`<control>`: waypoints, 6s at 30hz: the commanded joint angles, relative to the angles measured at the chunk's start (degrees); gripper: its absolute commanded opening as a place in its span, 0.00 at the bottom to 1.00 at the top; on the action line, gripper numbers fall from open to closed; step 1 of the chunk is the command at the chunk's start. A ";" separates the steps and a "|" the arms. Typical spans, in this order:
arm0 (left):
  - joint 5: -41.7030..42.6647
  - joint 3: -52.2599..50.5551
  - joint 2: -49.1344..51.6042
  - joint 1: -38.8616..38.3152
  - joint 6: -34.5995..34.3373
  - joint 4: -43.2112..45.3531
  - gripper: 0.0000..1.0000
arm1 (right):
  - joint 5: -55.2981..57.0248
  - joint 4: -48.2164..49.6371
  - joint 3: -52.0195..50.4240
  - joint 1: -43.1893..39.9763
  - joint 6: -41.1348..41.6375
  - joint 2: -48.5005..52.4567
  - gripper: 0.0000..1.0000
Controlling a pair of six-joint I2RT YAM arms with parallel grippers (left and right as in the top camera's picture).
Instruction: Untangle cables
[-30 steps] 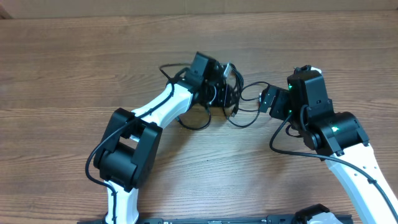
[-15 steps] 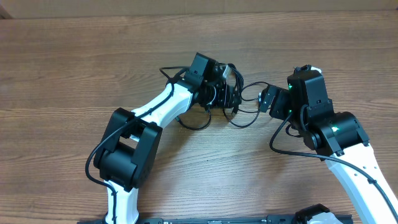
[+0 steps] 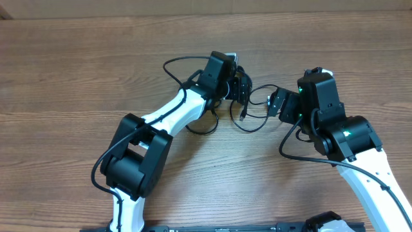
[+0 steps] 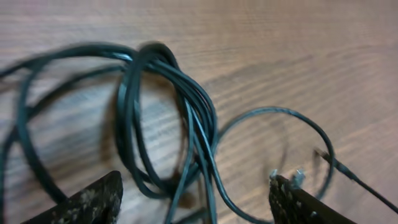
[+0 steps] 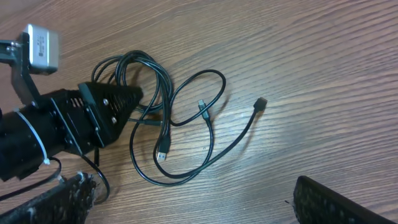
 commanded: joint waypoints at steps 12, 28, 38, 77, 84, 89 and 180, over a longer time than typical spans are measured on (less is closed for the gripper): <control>-4.00 0.98 2.62 -0.31 0.00 2.08 0.74 | 0.02 -0.24 1.36 -0.20 -0.42 -0.15 1.00; -3.28 0.98 7.50 -0.63 -1.20 7.74 0.75 | -0.17 -0.28 1.36 -0.20 -0.39 -0.15 1.00; -3.30 0.98 9.29 -0.68 -5.40 9.77 0.56 | -0.17 0.35 1.36 -0.20 -0.39 -0.15 1.00; 8.04 0.98 -17.49 0.63 22.51 -22.97 0.04 | -26.14 -0.17 1.36 -0.20 -17.46 -0.17 1.00; 5.90 0.98 -31.87 1.55 23.91 -31.82 0.04 | -31.04 -0.26 1.36 -0.20 -19.82 -0.17 1.00; 4.94 0.98 -39.54 2.82 23.91 -38.34 0.04 | -35.17 0.07 1.38 -0.20 -21.55 -0.96 0.98; 21.49 0.98 -46.38 2.71 16.79 -42.21 0.04 | -74.27 19.74 1.38 -0.04 -29.83 -4.57 0.04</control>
